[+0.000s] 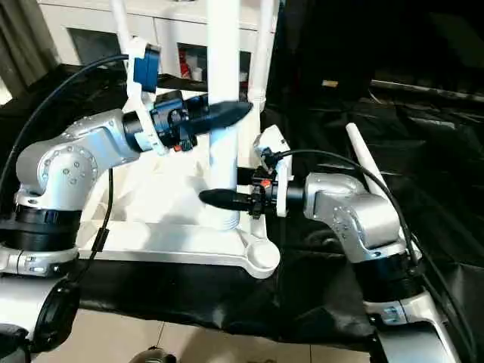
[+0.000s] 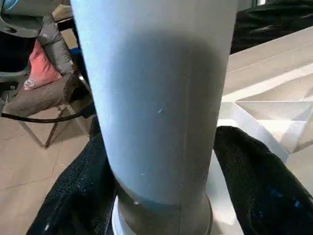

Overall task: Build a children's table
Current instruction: Pick table leg

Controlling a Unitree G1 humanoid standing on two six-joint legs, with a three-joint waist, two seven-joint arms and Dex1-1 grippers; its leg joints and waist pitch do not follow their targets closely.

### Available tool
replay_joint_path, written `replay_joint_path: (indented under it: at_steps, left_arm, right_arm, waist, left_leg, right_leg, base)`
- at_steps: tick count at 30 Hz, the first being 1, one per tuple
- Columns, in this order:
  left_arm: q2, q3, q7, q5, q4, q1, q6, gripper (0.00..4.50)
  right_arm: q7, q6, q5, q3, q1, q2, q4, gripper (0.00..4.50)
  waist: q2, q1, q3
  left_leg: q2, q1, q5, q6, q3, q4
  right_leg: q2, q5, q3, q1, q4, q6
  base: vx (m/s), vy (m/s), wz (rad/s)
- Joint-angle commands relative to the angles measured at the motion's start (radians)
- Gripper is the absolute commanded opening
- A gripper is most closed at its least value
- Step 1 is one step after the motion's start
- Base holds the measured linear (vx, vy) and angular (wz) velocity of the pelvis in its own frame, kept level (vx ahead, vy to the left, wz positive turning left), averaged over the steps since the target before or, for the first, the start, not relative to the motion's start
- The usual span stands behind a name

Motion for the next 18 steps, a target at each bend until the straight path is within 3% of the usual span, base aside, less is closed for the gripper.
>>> replay_joint_path:
  at_steps: [1, 8, 18]
  left_arm:
    - [-0.001, -0.021, -0.027, -0.014, -0.026, 0.005, 0.01, 1.8]
    - [0.001, -0.023, -0.035, -0.014, -0.03, 0.008, 0.012, 1.8]
    - [0.002, -0.026, -0.041, -0.012, -0.024, 0.005, 0.004, 1.8]
  right_arm:
    - [0.004, 0.0, 0.01, -0.008, -0.022, -0.002, 0.002, 3.13]
    - [0.012, 0.008, 0.015, -0.011, -0.024, -0.003, 0.005, 3.13]
    - [0.014, 0.015, 0.02, -0.014, -0.02, 0.006, 0.011, 2.45]
  waist:
    - [0.001, 0.003, -0.082]
    - [0.001, 0.003, -0.082]
    - [0.003, 0.003, -0.083]
  left_leg:
    - [0.038, 0.018, -0.154, -0.001, -0.011, -0.065]
    - [0.038, 0.016, -0.152, -0.004, -0.011, -0.065]
    - [0.038, 0.017, -0.151, -0.003, -0.011, -0.065]
  right_leg:
    - [-0.073, -0.192, 0.056, 0.063, -0.065, -0.182]
    - [-0.074, -0.191, 0.055, 0.064, -0.065, -0.18]
    - [-0.072, -0.178, 0.055, 0.063, -0.063, -0.185]
  base:
    - [0.0, 0.0, 0.0]
    - [0.0, 0.0, 0.0]
    - [0.0, 0.0, 0.0]
